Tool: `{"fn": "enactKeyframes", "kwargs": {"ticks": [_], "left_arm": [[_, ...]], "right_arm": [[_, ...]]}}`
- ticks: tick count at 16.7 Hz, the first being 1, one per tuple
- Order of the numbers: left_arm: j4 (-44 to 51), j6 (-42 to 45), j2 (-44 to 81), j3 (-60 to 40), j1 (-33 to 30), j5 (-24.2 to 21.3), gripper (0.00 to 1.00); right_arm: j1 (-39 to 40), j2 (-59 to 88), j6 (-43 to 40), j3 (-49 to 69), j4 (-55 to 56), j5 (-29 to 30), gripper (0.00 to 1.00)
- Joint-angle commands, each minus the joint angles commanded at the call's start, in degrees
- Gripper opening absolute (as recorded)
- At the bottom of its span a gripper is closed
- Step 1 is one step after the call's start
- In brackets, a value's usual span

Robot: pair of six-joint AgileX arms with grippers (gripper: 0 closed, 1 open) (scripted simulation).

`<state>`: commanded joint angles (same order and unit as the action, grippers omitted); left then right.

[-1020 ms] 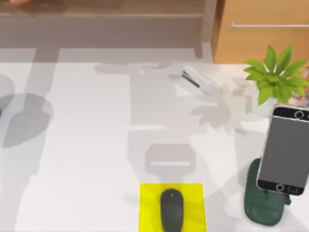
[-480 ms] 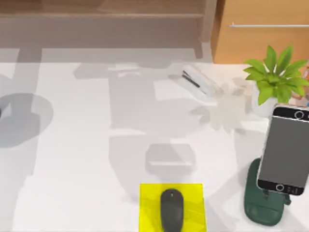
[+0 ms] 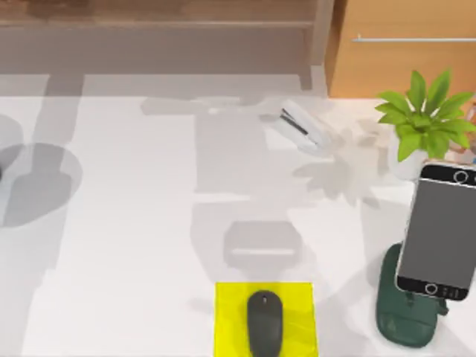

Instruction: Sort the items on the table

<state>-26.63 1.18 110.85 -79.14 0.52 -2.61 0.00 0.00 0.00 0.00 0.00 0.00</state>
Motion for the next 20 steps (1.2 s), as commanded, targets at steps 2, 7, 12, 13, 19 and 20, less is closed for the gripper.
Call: {"fn": "enactKeyframes", "kwargs": {"ticks": [2, 7, 12, 13, 19, 20], "left_arm": [[0.2, -0.7, 0.6, 0.2, -0.9, 0.1, 0.00], [0.2, -0.7, 0.6, 0.2, -0.9, 0.1, 0.15], [0.2, -0.7, 0.6, 0.2, -0.9, 0.1, 0.53], [0.2, -0.7, 0.6, 0.2, -0.9, 0.1, 0.60], [0.2, -0.7, 0.6, 0.2, -0.9, 0.1, 1.00], [0.2, -0.7, 0.6, 0.2, -0.9, 0.1, 1.00]], "right_arm": [[0.0, 0.0, 0.0, 0.0, 0.0, 0.0, 1.00], [0.0, 0.0, 0.0, 0.0, 0.0, 0.0, 1.00], [0.0, 0.0, 0.0, 0.0, 0.0, 0.0, 1.00], [0.0, 0.0, 0.0, 0.0, 0.0, 0.0, 1.00], [0.0, 0.0, 0.0, 0.0, 0.0, 0.0, 1.00], [0.0, 0.0, 0.0, 0.0, 0.0, 0.0, 1.00]]}}
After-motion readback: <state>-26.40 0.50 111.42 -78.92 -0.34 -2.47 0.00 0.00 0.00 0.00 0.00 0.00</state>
